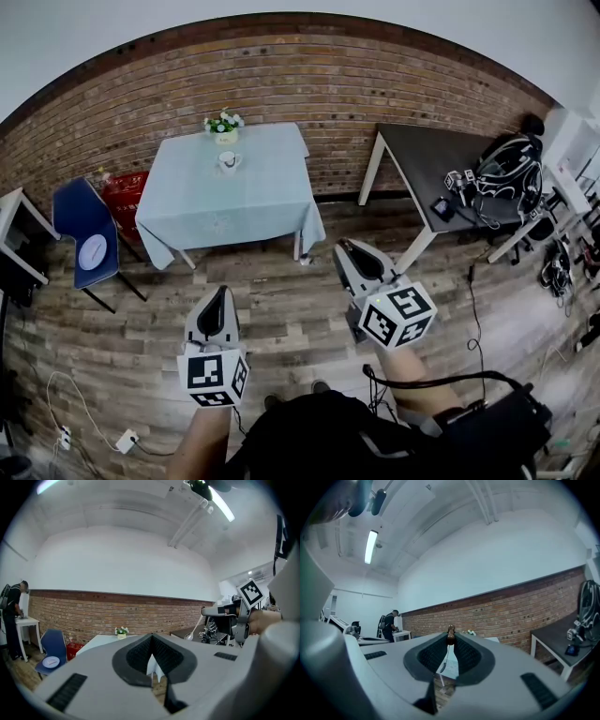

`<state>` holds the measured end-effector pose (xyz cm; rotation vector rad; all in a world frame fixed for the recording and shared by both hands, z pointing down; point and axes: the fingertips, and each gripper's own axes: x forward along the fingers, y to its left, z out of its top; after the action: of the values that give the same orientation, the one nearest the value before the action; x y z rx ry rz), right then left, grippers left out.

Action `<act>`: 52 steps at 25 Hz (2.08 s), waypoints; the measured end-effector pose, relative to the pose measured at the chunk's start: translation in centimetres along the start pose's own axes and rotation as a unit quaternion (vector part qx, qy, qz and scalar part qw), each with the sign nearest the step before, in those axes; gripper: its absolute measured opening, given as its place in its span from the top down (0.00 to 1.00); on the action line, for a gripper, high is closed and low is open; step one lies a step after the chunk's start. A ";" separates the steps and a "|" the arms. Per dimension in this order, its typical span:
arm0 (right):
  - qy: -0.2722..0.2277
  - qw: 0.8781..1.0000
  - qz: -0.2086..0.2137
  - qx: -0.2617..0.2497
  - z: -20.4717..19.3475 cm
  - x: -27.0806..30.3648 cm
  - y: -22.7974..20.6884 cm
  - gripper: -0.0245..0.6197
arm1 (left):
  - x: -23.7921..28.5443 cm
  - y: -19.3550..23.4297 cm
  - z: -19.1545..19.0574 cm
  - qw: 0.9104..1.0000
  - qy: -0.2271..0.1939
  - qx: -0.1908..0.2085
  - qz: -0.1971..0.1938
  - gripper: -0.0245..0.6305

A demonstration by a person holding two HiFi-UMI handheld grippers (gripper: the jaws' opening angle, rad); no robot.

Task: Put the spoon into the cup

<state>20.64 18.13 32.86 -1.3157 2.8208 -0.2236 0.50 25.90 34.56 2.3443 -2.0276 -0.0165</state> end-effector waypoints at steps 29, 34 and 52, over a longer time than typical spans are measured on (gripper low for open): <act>-0.005 0.999 0.021 -0.028 -0.1 9.5 4.3 0.88 | 2.2 8.8 -1.0 1.000 0.005 -0.022 -0.002 0.95; -0.003 0.999 0.032 -0.018 0.6 13.4 1.7 0.88 | 6.2 9.7 -0.6 1.000 0.008 -0.019 0.009 0.95; 0.007 0.998 0.064 0.012 1.5 23.4 -9.7 0.88 | 22.5 9.4 -0.7 0.998 0.042 0.000 0.036 0.95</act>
<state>13.10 -6.05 33.72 -1.1288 2.8909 -0.2623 -5.53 2.31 36.06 2.2295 -2.0709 0.0834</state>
